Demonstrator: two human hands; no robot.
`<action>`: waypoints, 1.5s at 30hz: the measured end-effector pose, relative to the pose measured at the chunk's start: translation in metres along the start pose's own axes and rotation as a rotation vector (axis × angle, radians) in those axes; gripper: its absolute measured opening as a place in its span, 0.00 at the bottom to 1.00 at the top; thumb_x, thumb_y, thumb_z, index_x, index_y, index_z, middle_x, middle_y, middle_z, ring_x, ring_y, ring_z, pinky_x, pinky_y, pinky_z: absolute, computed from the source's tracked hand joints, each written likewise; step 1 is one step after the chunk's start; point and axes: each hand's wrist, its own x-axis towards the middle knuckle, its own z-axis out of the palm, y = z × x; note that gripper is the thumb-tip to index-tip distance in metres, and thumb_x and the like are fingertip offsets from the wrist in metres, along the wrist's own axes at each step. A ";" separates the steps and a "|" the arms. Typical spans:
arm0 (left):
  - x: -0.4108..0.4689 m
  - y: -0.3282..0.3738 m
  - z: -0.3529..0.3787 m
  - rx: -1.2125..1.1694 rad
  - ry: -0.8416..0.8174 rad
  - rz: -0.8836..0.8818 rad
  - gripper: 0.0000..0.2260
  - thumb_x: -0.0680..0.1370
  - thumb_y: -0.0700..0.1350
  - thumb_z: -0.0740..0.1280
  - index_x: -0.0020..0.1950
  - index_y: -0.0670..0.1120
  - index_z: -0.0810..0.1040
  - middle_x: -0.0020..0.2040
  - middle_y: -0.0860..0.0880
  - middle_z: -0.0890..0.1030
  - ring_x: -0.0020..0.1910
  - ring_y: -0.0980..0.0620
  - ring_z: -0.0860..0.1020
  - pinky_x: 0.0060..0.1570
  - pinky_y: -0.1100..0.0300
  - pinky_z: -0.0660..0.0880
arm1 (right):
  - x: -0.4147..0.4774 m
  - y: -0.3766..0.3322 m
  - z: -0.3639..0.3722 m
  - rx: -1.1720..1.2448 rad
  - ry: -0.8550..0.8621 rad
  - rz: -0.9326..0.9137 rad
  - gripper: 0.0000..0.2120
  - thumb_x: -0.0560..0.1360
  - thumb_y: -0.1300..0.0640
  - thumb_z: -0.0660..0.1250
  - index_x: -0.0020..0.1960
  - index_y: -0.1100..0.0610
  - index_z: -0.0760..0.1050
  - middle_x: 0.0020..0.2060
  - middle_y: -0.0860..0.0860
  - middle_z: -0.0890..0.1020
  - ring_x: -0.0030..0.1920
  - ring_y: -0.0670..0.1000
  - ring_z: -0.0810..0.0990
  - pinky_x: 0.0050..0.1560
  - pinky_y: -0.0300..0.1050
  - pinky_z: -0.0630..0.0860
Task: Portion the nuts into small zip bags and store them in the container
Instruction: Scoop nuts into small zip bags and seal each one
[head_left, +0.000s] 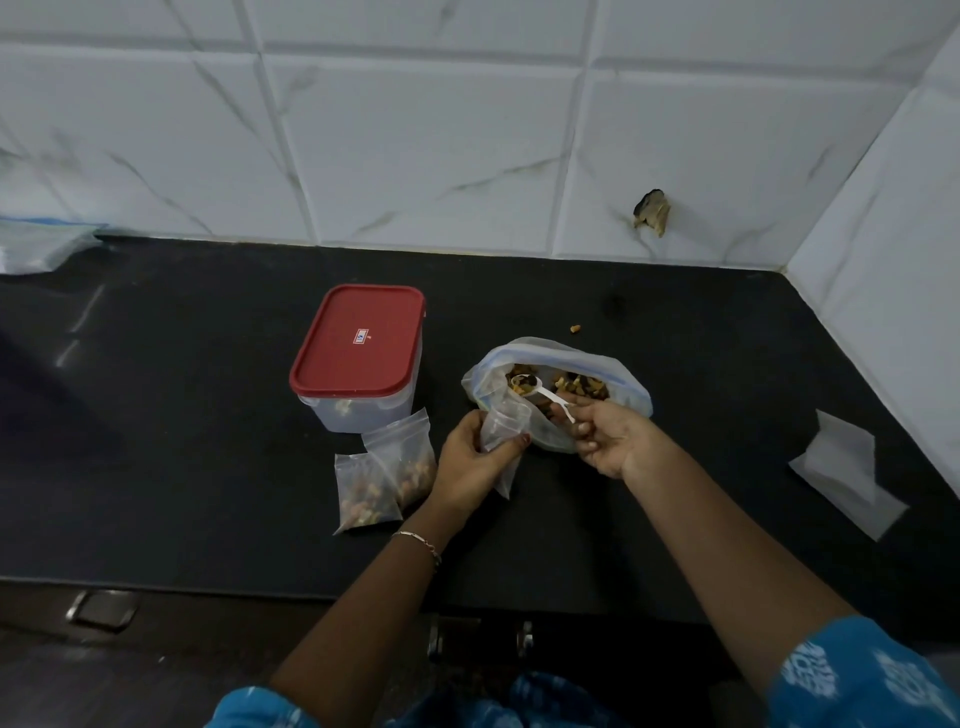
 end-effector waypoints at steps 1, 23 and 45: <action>-0.001 0.000 0.002 -0.008 0.011 0.024 0.14 0.73 0.42 0.74 0.57 0.50 0.76 0.54 0.49 0.82 0.55 0.51 0.81 0.56 0.55 0.78 | -0.003 -0.001 -0.001 0.002 0.003 -0.003 0.10 0.81 0.62 0.58 0.56 0.55 0.77 0.40 0.50 0.81 0.20 0.41 0.67 0.18 0.31 0.57; 0.011 -0.001 0.020 0.192 0.113 0.119 0.19 0.70 0.45 0.76 0.55 0.58 0.72 0.54 0.58 0.77 0.58 0.57 0.76 0.61 0.52 0.75 | -0.072 -0.005 -0.020 -0.247 -0.016 -0.198 0.10 0.80 0.62 0.61 0.57 0.56 0.79 0.44 0.51 0.84 0.26 0.42 0.69 0.24 0.33 0.60; 0.009 -0.004 0.013 0.015 0.078 0.034 0.18 0.69 0.46 0.78 0.54 0.56 0.75 0.55 0.53 0.81 0.57 0.55 0.79 0.62 0.50 0.76 | -0.066 0.041 -0.010 -1.657 0.352 -1.665 0.17 0.76 0.60 0.57 0.58 0.57 0.81 0.51 0.51 0.85 0.50 0.50 0.83 0.44 0.47 0.78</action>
